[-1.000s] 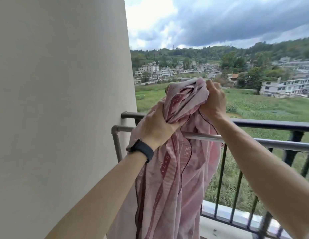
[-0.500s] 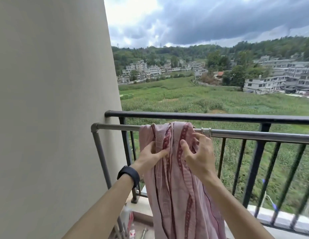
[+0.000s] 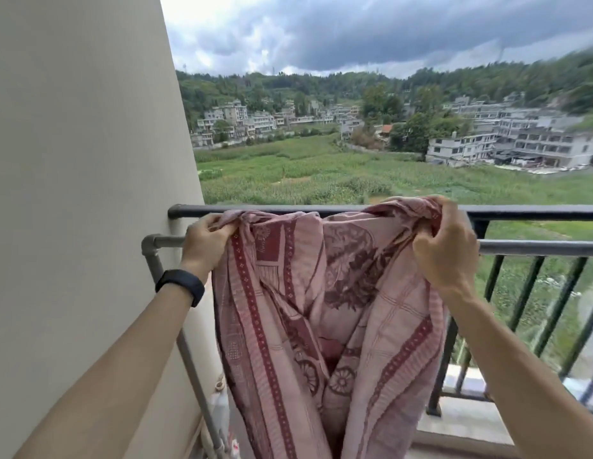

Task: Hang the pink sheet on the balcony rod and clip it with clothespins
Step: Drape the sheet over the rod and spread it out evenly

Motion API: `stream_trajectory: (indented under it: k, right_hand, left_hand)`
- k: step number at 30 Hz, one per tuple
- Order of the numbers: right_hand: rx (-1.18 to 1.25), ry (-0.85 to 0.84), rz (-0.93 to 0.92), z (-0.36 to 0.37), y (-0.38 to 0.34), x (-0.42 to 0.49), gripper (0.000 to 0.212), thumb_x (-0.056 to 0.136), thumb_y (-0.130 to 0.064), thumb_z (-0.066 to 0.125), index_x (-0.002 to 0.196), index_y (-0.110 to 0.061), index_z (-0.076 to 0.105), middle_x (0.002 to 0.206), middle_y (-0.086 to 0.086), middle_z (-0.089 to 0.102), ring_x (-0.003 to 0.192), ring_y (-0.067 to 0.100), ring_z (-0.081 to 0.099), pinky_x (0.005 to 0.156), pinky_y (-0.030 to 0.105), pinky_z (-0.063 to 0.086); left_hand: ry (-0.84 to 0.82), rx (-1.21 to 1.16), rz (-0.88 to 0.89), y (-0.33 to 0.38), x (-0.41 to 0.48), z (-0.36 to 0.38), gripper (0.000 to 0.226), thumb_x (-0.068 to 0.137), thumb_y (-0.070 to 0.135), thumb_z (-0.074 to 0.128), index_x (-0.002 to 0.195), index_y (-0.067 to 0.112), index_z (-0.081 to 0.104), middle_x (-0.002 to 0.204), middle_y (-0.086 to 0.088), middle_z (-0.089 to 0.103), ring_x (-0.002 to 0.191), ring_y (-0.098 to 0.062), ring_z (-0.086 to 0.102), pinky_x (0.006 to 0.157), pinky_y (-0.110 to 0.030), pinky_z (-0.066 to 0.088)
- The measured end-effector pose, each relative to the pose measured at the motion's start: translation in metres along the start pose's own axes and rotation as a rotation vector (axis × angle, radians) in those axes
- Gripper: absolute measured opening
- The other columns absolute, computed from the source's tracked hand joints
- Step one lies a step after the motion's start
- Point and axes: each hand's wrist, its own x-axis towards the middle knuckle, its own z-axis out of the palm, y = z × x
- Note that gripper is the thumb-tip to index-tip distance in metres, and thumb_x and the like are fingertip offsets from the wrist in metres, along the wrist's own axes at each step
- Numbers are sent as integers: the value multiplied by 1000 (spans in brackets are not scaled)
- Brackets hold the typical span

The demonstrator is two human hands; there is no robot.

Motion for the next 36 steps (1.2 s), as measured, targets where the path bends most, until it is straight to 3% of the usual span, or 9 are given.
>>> stream_trajectory:
  k: [3,5,12,14,16,19,26,33,36]
  right_hand:
    - [-121,-91,66,4,36,-22,53,86,-6,56,136,-23,45,116,11,58,95,29,56,75,39,48]
    - [-110,-114,83,11,49,-36,59,86,-4,56,139,-26,40,113,10,58,92,28,56,72,40,50]
    - [-23,122,75,23,37,-5,49,86,2,52,132,-15,54,124,12,59,112,25,55,90,26,40]
    - [-100,183,98,25,47,-9,49,89,-2,52,135,-18,51,128,16,52,114,30,53,89,31,44]
    - [-294,188,108,31,62,-27,57,88,-14,55,142,-23,43,135,19,43,117,38,47,90,46,47]
    - [-439,95,35,48,65,-55,79,85,-25,60,154,-21,23,155,19,21,137,41,28,106,56,31]
    - [-417,-116,-136,123,-9,-80,63,79,-26,66,137,-15,43,164,17,3,146,52,-15,115,69,-7]
    - [-223,-300,-448,215,-115,-74,59,90,-50,50,142,-22,43,162,5,25,154,23,1,120,57,-5]
    - [-285,-454,-457,262,-158,-46,62,97,-59,33,149,-24,36,157,0,38,149,20,24,120,57,4]
  left_hand:
    - [-148,74,-71,-47,2,2,13,85,27,74,96,21,69,95,2,71,94,-19,65,83,-33,53]
    - [-181,-35,-99,-68,-6,7,18,87,25,72,102,18,69,101,-4,71,95,-22,66,82,-35,53]
    - [124,-536,-174,-47,35,-31,12,76,17,72,76,28,66,85,5,65,80,-15,62,75,-29,50]
    - [150,-431,-114,-51,42,-44,13,75,20,75,82,28,68,90,5,66,84,-14,62,82,-29,50]
    - [-29,-250,-148,-68,31,-38,16,82,17,73,95,24,66,99,1,68,91,-17,65,84,-32,52]
    - [-235,-239,-281,-91,13,-28,18,88,20,68,106,23,65,102,1,71,92,-21,68,79,-36,53]
    - [-144,-251,-326,-102,35,-45,38,97,48,51,115,18,67,106,0,72,92,-20,68,76,-34,53]
    - [-4,-164,-199,-116,98,-80,16,95,33,62,96,18,66,92,-2,64,82,-18,61,73,-32,53]
    - [-3,-90,-116,-132,117,-110,12,93,35,64,87,26,67,87,5,67,80,-14,60,74,-30,49]
